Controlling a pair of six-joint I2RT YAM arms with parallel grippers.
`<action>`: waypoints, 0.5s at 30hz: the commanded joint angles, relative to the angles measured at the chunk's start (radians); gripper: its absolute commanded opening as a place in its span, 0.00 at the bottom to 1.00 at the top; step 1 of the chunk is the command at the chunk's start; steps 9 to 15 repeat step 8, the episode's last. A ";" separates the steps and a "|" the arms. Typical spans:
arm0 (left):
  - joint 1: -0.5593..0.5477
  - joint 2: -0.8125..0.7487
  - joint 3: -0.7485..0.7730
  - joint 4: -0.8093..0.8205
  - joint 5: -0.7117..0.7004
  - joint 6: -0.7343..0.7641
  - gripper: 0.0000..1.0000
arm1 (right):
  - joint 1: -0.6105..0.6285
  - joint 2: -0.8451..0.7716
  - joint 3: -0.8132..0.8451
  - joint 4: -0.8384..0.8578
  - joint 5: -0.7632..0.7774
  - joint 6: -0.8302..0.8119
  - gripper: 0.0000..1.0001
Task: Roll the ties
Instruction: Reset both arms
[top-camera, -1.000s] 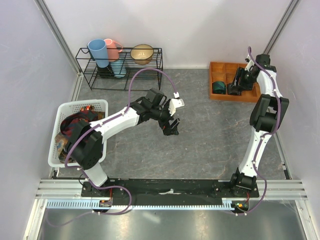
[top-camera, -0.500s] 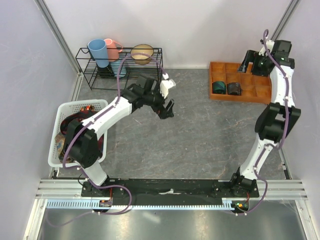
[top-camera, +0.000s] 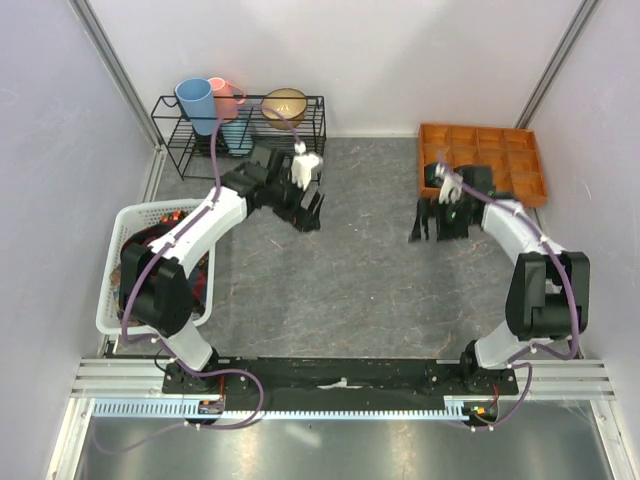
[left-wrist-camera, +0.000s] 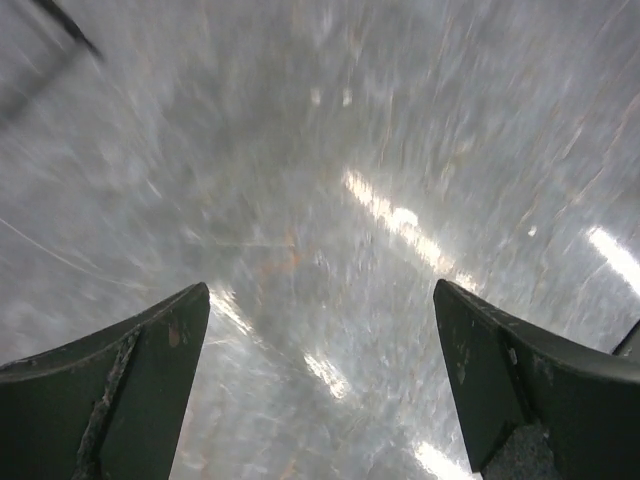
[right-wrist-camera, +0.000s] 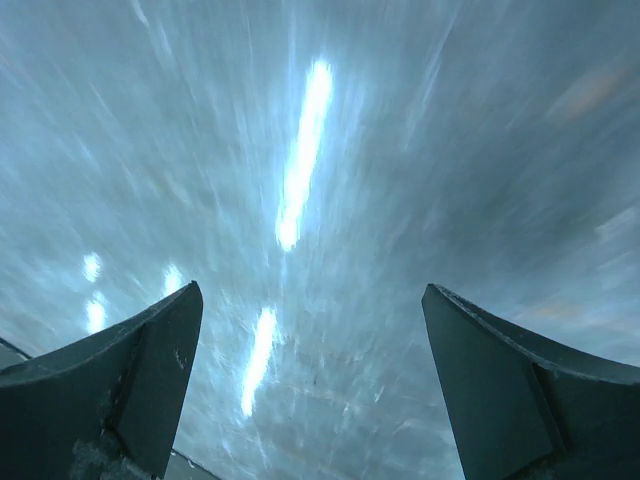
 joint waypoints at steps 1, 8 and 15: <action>-0.009 -0.058 -0.180 0.008 -0.061 -0.051 1.00 | 0.076 -0.150 -0.241 0.140 0.138 0.014 0.98; -0.008 -0.114 -0.294 0.077 -0.137 -0.063 0.98 | 0.131 -0.281 -0.328 0.193 0.178 0.085 0.98; -0.008 -0.114 -0.294 0.077 -0.137 -0.063 0.98 | 0.131 -0.281 -0.328 0.193 0.178 0.085 0.98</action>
